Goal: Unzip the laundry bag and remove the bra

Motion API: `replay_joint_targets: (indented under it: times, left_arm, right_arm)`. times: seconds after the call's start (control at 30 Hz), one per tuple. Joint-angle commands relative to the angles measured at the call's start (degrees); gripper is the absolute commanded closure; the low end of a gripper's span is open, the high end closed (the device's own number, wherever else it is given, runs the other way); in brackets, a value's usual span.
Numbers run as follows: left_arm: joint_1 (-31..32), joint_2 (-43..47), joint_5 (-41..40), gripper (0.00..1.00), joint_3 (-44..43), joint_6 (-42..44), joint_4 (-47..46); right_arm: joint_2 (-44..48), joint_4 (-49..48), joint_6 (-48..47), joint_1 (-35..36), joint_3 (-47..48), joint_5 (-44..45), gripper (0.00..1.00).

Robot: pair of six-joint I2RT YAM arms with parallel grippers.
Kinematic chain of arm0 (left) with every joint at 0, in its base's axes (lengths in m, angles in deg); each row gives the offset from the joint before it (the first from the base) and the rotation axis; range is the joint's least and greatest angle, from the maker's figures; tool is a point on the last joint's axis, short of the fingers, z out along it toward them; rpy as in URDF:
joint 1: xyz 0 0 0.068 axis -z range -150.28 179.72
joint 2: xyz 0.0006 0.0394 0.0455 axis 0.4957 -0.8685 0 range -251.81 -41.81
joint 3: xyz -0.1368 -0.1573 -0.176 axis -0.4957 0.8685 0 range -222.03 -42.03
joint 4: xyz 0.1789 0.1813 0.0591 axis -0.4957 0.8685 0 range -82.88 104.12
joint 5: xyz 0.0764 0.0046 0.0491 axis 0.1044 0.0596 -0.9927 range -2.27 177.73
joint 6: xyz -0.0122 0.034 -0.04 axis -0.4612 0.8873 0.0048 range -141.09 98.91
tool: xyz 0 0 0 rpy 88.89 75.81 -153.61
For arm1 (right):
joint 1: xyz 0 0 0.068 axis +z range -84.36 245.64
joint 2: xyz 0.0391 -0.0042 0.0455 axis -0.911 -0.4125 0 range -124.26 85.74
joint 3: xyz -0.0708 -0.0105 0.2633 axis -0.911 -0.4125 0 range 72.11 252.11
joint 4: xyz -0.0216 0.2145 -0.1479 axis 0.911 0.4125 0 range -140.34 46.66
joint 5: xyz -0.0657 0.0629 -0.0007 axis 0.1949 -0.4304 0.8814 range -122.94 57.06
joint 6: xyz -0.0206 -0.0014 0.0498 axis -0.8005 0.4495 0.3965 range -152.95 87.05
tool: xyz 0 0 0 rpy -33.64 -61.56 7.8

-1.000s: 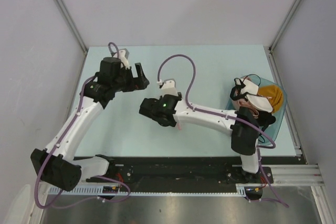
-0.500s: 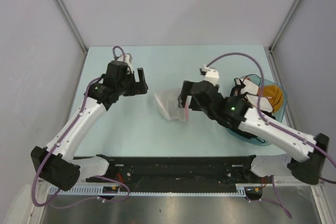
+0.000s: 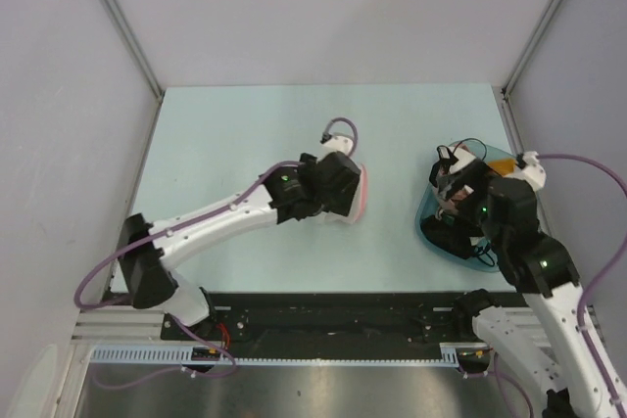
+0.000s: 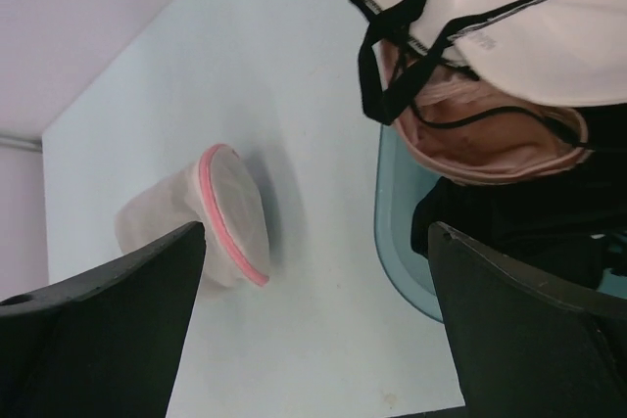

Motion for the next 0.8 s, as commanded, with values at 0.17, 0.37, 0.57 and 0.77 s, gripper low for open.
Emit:
replay_joint_targets:
  times: [0.17,0.37,0.57,0.77]
  left_arm:
    - [8.95,-15.64,-11.65,0.15,-12.82,-1.59,0.69]
    - [9.75,-27.69,-21.58,0.16,-20.65,-3.96,7.71]
    - [9.66,-32.26,-21.94,0.3,-20.74,-1.87,3.07]
    - [7.64,-31.41,-22.04,0.95,-24.88,2.52,5.52]
  right_arm:
    - [8.29,9.78,-1.71,-6.42,-0.1,-5.19,0.0]
    - [10.67,11.62,-2.07,-6.33,-0.1,-5.53,0.0]
    - [9.97,11.54,-2.5,-6.42,-0.1,-7.64,0.0]
    - [9.79,10.75,-2.68,-6.33,-0.19,-9.66,0.0]
